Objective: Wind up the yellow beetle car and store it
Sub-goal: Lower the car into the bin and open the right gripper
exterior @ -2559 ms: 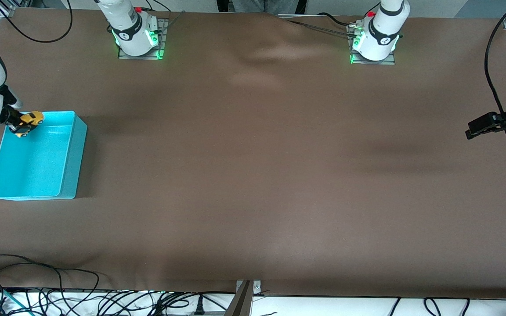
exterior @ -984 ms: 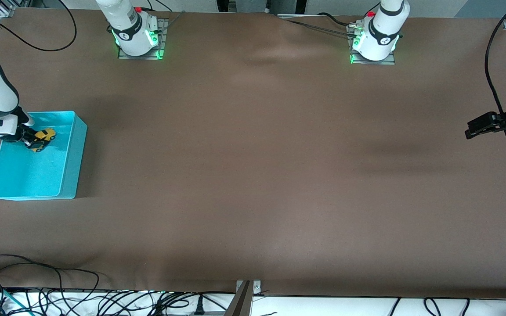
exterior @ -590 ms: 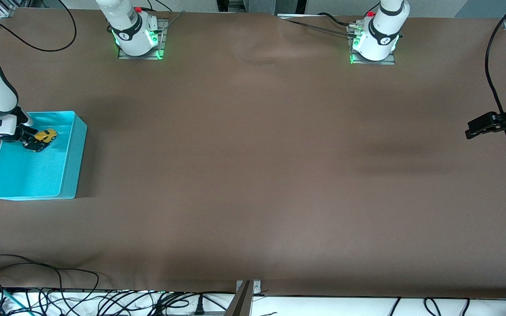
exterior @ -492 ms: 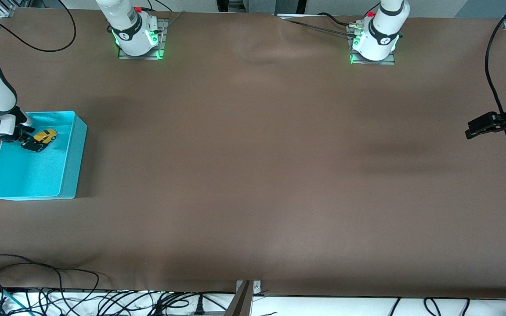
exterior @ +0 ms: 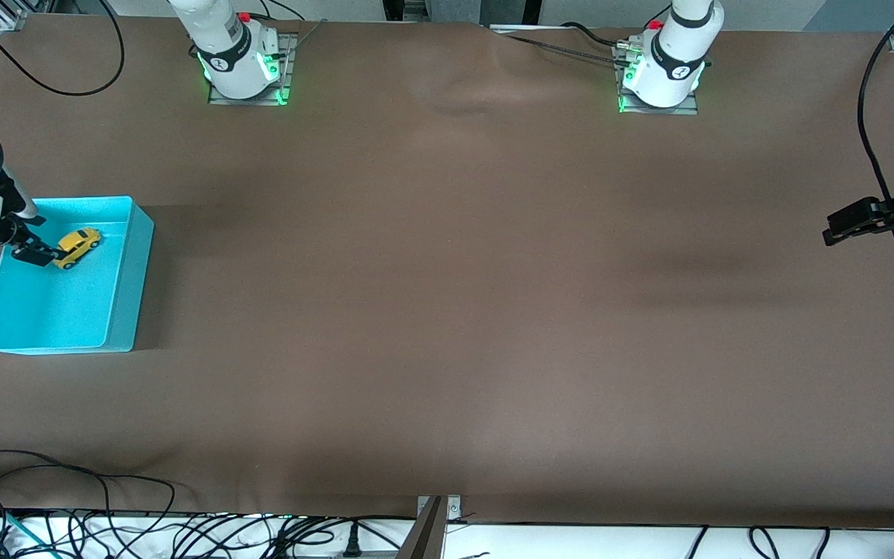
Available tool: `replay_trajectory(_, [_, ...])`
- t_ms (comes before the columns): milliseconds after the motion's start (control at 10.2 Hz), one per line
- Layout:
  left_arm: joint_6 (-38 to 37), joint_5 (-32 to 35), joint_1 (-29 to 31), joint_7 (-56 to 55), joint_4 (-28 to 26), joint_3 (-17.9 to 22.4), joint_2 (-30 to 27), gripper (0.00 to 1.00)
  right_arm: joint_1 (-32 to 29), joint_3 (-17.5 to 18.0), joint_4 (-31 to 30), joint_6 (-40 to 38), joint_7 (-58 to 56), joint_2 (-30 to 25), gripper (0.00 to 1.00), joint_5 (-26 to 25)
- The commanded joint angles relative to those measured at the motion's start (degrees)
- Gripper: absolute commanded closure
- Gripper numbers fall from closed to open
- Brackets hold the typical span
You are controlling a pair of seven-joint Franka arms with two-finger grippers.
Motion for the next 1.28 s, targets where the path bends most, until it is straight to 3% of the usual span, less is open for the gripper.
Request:
replay_trajectory(0, [-0.9,-1.7,0.2,1.6,0.3,0.2,-0.8,0.0,2.4,0.7,-0.7,-3.4,5.1,-7.4,0.0,4.6])
replay_trajectory(295, [-1.0,-1.7,0.3,1.7,0.1,0.3,-0.7,0.0,8.7,0.7,0.2,-7.1,17.4,-14.3,0.0,7.5])
replay_trajectory(590, [-1.0,-1.7,0.5,1.5,0.3,0.4,-0.6,0.0,17.4,-0.6,5.2,-10.0,31.0,-14.7,0.0,8.0])
replay_trajectory(787, [-1.0,-1.8,0.9,1.8,0.3,0.4,-0.5,0.0,23.3,-4.2,6.4,-11.1,44.0,-15.5,0.0,8.2])
replay_trajectory(984, [-0.9,-1.8,0.9,1.8,0.3,0.3,-0.1,0.0,28.7,-8.9,7.8,-11.7,57.8,-15.4,0.0,12.5])
replay_trajectory(1181, [-0.9,-1.8,0.9,1.8,0.3,0.4,-0.1,0.0,35.0,-12.0,10.9,-11.2,72.5,-15.0,0.0,13.1])
